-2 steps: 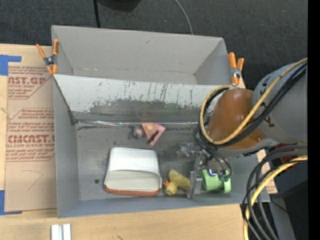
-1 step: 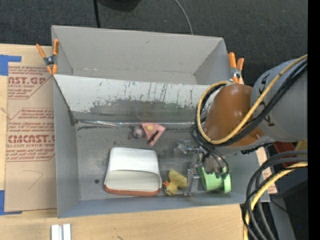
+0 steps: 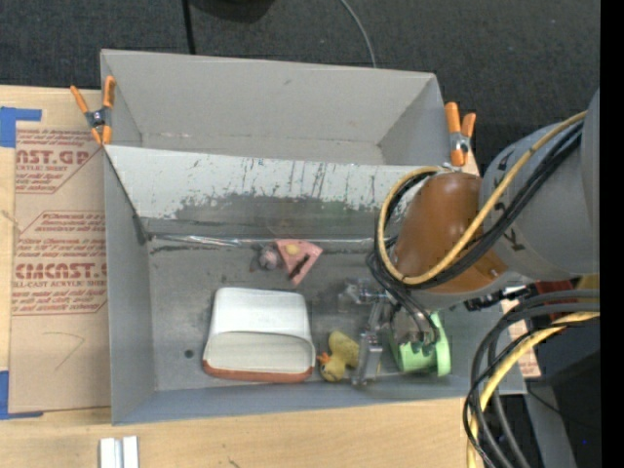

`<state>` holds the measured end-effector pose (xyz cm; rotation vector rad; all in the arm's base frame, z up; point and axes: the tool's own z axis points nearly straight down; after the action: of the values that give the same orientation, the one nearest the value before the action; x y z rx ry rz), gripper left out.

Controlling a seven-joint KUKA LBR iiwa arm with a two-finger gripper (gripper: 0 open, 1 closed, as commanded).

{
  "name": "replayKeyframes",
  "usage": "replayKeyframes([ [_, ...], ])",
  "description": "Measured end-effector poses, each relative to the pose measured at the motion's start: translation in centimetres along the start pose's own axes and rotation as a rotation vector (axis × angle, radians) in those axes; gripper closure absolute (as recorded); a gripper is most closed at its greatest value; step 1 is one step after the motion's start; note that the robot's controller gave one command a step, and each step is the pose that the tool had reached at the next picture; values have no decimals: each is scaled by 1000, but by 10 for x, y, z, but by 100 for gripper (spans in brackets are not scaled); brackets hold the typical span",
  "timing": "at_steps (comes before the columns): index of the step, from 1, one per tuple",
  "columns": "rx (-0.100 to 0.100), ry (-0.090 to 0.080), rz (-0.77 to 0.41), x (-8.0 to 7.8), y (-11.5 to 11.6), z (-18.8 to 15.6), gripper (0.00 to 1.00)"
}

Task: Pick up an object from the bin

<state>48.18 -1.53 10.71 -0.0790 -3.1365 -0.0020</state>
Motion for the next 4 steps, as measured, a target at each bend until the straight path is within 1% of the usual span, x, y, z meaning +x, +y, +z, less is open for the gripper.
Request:
replayKeyframes([
  [1,0,-13,-29,-1,-3,38,0],
  [2,-2,0,138,1,-5,37,100],
  [3,-2,0,138,1,-5,37,100],
  [4,-1,3,138,2,-5,33,100],
])
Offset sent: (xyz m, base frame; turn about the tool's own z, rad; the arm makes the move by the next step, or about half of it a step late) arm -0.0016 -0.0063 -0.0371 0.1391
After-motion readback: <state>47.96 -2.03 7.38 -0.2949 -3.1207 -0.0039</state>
